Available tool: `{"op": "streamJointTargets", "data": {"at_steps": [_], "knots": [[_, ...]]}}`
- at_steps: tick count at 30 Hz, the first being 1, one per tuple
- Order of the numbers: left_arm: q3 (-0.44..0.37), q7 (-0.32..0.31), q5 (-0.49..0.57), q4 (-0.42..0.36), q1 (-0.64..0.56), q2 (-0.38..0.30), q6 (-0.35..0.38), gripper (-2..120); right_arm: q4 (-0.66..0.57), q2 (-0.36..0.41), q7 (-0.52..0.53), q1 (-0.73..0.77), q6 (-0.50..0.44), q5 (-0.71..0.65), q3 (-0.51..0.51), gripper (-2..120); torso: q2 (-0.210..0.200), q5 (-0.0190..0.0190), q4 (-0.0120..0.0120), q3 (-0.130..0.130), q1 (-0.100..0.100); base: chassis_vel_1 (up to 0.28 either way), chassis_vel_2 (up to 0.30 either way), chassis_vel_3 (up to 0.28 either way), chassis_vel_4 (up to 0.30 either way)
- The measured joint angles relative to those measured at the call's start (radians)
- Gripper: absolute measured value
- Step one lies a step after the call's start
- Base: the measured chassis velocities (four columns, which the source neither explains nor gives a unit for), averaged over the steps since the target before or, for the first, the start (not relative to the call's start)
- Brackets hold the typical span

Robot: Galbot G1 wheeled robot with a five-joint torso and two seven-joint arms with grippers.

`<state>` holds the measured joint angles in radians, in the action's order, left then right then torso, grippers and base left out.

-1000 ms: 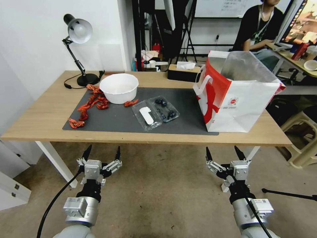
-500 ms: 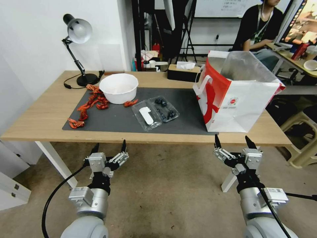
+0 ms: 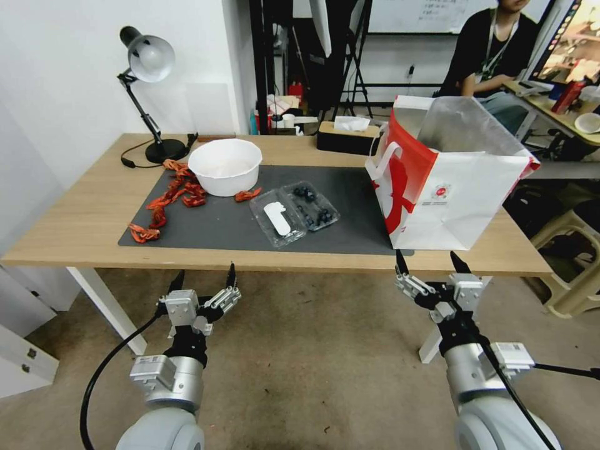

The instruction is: Close the takeout container lid, then place the container into the takeout bag.

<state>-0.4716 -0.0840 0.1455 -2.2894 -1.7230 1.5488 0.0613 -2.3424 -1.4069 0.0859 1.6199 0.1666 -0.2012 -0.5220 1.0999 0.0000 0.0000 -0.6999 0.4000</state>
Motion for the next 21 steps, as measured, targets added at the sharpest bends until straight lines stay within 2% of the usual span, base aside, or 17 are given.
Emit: {"op": "streamJointTargets", "data": {"at_steps": [2,4,7,10,11,15,21], "knots": [[0.0,0.0,0.0,0.001,0.001,0.001,-0.001,100,0.006,0.01,0.003,-0.012,0.004,-0.011,0.003,100,0.0,0.0001,0.0,0.0,0.0,0.0,0.0,0.0,0.0],[-0.003,0.0,-0.002,0.004,0.002,0.007,-0.003,100,0.046,0.069,0.021,-0.084,0.031,-0.077,0.028,100,0.0,0.0001,-0.0001,0.0,0.0,0.0,0.0,0.0,0.0],[-0.004,0.0,-0.003,0.005,0.002,0.01,-0.004,100,0.064,0.093,0.031,-0.114,0.042,-0.1,0.04,100,0.0,0.0,0.0,0.0,0.0,0.0,0.0,0.0,0.0],[-0.008,0.001,-0.006,0.008,0.003,0.021,-0.009,100,0.116,0.157,0.07,-0.191,0.075,-0.166,0.095,100,0.0,0.0,-0.0002,0.0,0.0,0.0,0.0,0.0,0.0],[-0.008,0.001,-0.006,0.008,0.003,0.021,-0.009,100,0.116,0.157,0.07,-0.191,0.075,-0.166,0.095,100,0.0,0.0,-0.0002,0.0,0.0,0.0,0.0,0.0,0.0],[-0.011,0.001,-0.012,0.009,0.002,0.034,-0.013,100,0.191,0.209,0.141,-0.326,0.125,-0.272,0.205,100,0.0,0.0,-0.0001,0.0,0.0,0.0,0.0,0.0,0.0],[-0.02,0.001,-0.016,0.009,-0.003,0.042,-0.02,100,0.268,0.229,0.223,-0.472,0.174,-0.336,0.298,100,0.0,-0.0004,0.0001,0.0,0.0,0.0,0.0,0.0,0.0]]}}
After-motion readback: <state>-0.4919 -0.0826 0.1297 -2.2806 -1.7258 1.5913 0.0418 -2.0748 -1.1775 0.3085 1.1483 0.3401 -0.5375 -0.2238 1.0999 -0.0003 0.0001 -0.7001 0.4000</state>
